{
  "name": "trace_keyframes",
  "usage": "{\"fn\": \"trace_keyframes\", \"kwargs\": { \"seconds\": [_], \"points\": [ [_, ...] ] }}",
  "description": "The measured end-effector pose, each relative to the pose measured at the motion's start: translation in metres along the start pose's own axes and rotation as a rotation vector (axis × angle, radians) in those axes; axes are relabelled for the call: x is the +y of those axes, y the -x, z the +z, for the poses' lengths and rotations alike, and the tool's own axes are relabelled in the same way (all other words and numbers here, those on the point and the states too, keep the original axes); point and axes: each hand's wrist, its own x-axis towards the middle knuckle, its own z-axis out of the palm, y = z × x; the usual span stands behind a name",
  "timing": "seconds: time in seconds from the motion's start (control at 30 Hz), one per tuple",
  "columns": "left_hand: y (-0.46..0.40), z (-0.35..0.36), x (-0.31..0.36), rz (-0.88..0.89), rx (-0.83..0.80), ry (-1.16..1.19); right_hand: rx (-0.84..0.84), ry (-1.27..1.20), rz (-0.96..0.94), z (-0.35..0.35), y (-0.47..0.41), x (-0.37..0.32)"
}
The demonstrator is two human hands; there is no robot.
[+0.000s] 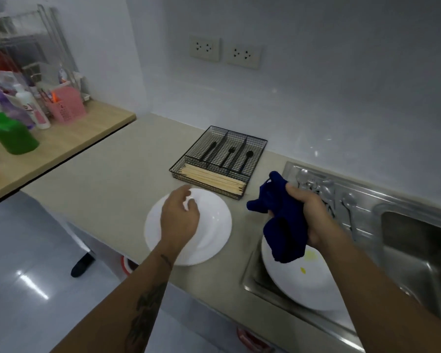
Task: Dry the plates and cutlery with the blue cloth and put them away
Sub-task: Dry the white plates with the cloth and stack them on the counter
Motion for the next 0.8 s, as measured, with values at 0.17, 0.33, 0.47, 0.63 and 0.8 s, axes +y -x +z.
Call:
{"fn": "trace_keyframes", "kwargs": {
  "seconds": [0.17, 0.33, 0.47, 0.63, 0.8],
  "points": [
    [0.041, 0.075, 0.042, 0.168, -0.273, 0.038, 0.073, 0.172, -0.019, -0.062, 0.016, -0.002],
    [0.080, 0.129, 0.046, 0.070, -0.424, -0.199, 0.232, 0.259, 0.029, -0.121, 0.026, 0.004],
    [0.093, 0.145, 0.045, 0.029, -0.430, -0.362, 0.263, 0.342, 0.029, -0.155, 0.031, 0.005],
    [0.097, 0.151, 0.050, -0.048, -0.388, -0.399, 0.245, 0.452, 0.020, -0.176, 0.035, 0.004],
    [0.098, 0.157, 0.054, -0.057, -0.337, -0.438, 0.188, 0.644, -0.023, -0.182, 0.033, 0.009]
  ]
}}
